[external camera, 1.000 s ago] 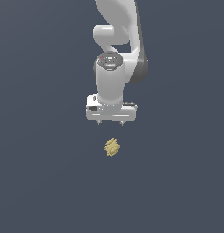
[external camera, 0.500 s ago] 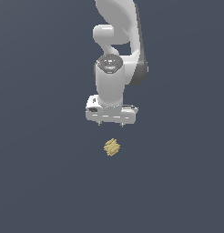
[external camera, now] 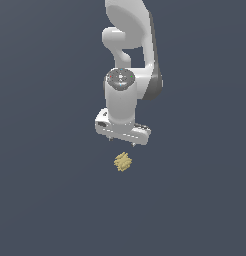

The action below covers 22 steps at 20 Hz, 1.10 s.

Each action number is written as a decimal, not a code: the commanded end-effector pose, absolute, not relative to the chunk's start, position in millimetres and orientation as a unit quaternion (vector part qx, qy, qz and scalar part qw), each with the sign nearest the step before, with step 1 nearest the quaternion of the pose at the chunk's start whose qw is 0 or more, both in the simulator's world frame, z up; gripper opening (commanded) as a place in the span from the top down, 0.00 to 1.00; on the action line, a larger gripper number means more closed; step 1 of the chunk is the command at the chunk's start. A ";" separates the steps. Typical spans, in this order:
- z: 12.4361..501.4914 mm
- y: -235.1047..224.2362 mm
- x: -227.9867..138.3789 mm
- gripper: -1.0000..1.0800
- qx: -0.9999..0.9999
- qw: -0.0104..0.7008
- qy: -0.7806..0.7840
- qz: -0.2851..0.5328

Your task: Pick up the object and move it to a goal position.

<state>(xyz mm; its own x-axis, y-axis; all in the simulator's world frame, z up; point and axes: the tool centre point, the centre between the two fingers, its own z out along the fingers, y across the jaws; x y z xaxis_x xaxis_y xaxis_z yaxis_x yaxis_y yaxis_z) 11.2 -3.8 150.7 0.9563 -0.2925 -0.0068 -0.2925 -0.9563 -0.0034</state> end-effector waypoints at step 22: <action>97.8 -0.1 46.0 0.04 -0.905 0.001 0.425 0.001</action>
<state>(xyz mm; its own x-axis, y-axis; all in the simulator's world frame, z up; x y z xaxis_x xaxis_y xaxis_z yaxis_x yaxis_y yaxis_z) 44.5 -0.2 100.1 0.6585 -0.7526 -0.0032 -0.7526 -0.6585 -0.0005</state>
